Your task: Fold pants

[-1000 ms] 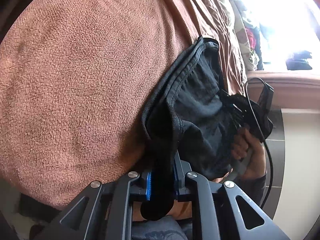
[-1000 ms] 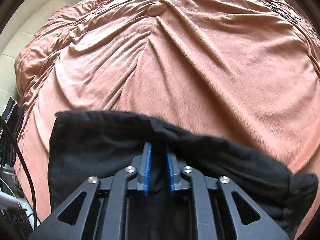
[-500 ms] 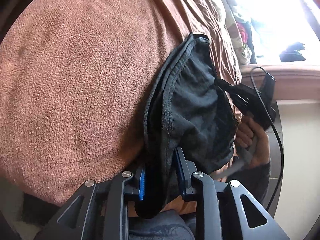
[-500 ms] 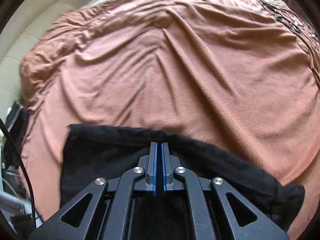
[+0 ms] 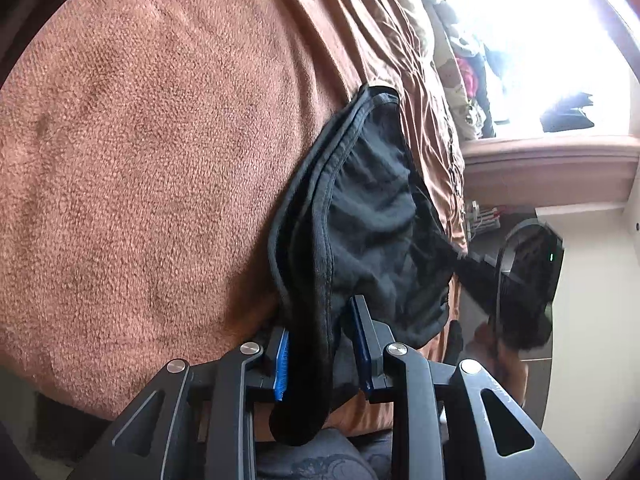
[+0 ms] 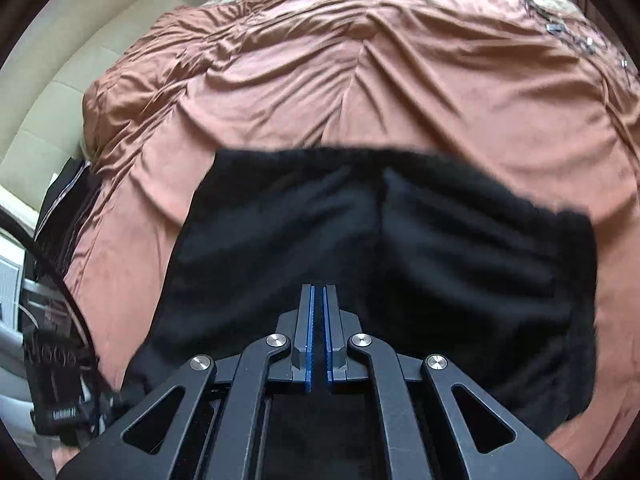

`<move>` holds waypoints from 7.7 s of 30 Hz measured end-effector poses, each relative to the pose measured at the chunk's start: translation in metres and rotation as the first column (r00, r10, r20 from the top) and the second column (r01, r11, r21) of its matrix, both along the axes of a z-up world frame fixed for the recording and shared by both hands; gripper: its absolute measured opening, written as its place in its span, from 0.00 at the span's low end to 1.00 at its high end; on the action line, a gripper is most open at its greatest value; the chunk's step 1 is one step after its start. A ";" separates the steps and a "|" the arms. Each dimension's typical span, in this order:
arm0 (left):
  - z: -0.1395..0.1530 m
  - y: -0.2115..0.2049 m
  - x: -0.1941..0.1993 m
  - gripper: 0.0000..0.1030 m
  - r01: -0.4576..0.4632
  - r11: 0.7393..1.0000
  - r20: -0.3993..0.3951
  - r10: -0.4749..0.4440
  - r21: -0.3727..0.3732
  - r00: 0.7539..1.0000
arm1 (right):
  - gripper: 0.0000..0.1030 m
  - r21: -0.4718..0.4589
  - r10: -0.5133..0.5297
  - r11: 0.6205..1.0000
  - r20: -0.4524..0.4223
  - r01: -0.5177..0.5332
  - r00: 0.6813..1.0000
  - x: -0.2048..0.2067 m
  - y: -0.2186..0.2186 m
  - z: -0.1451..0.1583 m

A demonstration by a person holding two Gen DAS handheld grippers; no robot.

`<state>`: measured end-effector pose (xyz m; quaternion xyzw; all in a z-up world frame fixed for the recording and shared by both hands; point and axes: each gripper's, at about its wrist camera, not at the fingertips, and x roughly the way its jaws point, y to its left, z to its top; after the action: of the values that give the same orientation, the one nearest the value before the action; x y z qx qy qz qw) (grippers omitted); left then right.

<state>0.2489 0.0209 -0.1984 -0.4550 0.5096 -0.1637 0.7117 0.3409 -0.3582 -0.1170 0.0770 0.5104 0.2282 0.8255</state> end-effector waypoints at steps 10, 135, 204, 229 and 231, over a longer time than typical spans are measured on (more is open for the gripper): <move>0.000 -0.008 -0.001 0.26 0.030 0.999 -0.003 -0.030 0.019 1.000 | 0.01 0.035 0.014 0.999 -0.091 -0.010 0.996 -0.037 -0.007 -0.028; 0.080 -0.301 0.111 0.69 0.586 0.787 0.092 -0.609 0.196 0.788 | 0.56 0.467 -0.369 0.808 -0.075 0.360 0.926 -0.150 -0.250 -0.016; 0.086 -0.279 0.207 0.54 0.390 0.753 0.054 -0.490 0.530 0.870 | 0.02 0.543 -0.372 0.723 -0.214 0.426 0.903 -0.166 -0.217 -0.044; 0.053 -0.298 0.223 0.06 0.439 0.677 -0.093 -0.483 0.591 0.871 | 0.02 0.507 -0.365 0.765 -0.169 0.398 0.916 -0.172 -0.217 -0.037; 0.071 -0.295 0.219 0.06 0.424 0.694 -0.049 -0.491 0.582 0.870 | 0.02 0.503 -0.369 0.767 -0.163 0.399 0.915 -0.174 -0.218 -0.036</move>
<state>0.4679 -0.2739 -0.1278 -0.0673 0.5916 -0.1988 0.7785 0.1667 -0.5767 -0.1526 0.4086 0.4240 0.1832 0.7872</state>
